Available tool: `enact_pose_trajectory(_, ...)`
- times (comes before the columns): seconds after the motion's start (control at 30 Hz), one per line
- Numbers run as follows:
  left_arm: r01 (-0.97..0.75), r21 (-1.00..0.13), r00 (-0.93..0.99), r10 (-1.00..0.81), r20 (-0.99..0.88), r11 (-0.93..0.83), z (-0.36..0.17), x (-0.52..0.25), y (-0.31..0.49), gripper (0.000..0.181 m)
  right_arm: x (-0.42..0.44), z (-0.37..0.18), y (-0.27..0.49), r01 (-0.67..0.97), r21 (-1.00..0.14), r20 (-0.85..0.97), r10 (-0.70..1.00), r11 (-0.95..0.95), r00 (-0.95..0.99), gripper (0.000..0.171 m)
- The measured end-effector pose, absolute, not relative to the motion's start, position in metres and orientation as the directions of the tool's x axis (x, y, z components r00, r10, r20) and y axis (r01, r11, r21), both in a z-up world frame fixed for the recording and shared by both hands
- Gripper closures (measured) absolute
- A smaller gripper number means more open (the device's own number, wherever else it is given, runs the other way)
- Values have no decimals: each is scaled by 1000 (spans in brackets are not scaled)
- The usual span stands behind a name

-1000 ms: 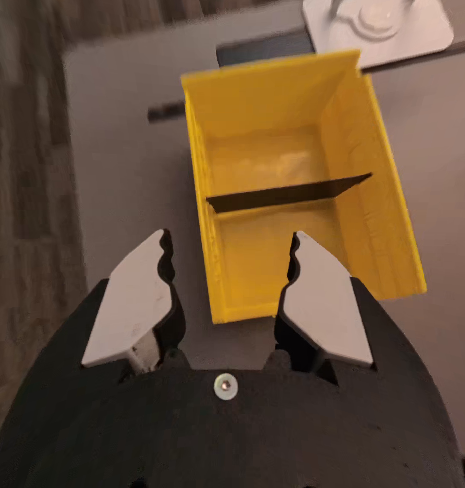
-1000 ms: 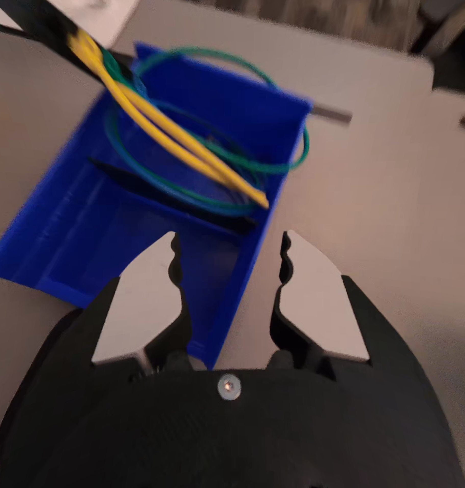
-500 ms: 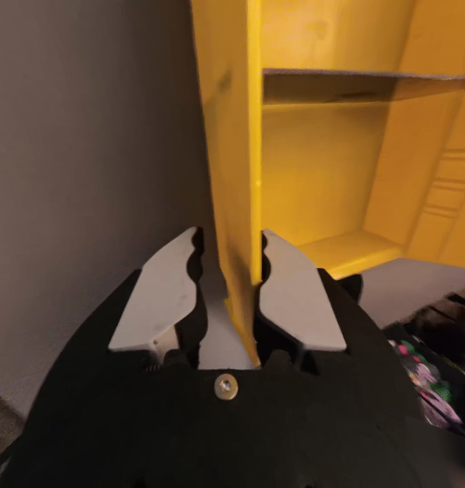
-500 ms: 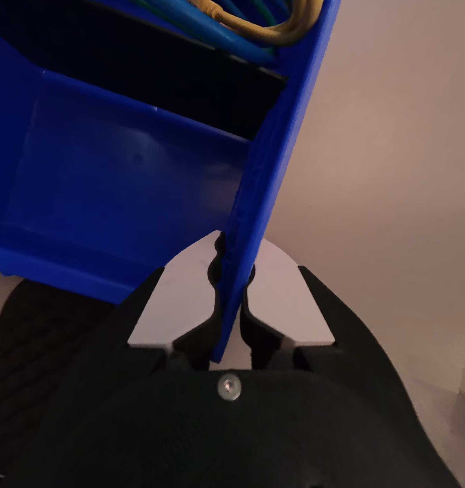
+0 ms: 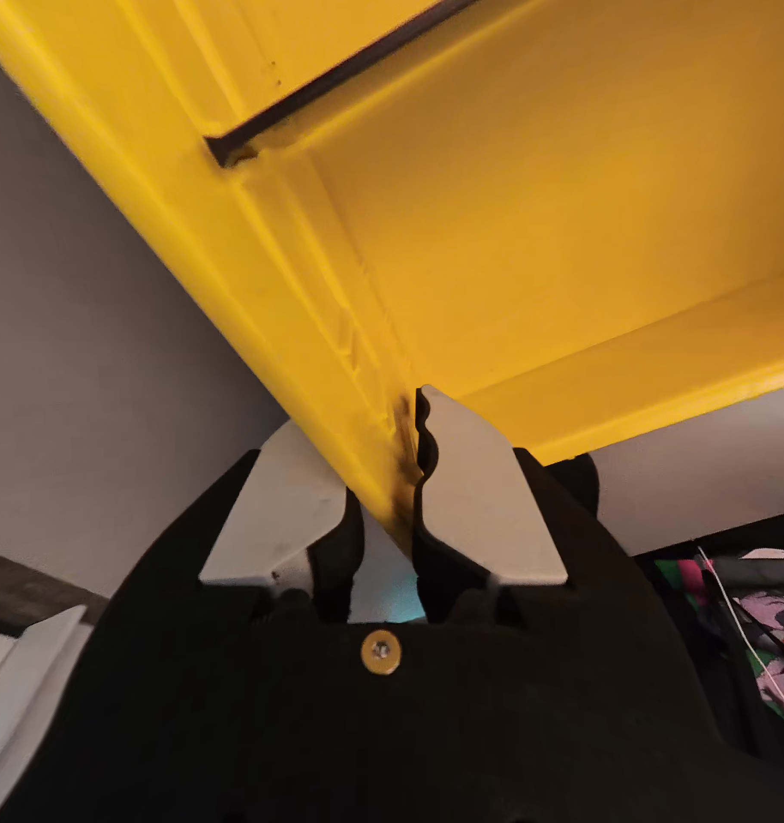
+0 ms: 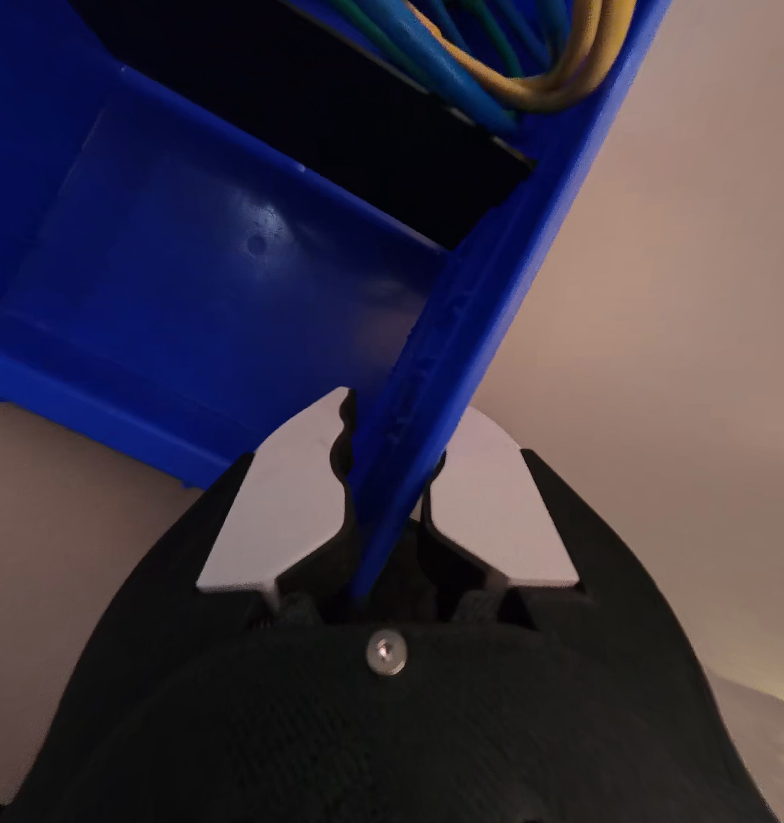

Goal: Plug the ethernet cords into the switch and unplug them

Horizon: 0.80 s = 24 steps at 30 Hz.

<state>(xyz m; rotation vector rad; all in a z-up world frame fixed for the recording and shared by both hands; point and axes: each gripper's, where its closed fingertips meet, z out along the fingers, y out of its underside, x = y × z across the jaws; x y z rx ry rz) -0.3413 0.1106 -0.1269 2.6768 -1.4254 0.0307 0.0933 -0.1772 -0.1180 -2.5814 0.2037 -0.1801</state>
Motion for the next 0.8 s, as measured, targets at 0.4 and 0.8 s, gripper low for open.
enact_pose_trajectory(0.4,-888,-10,457,-883,111,-460,-86,-341,74,134,-153,6,-59,219,-829,89,265,-515,960,106)
enact_pose_trajectory(0.8,-778,-463,495,-868,-35,-425,3,-345,93,137,-129,-107,32,-98,-349,-191,-32,-932,981,117)
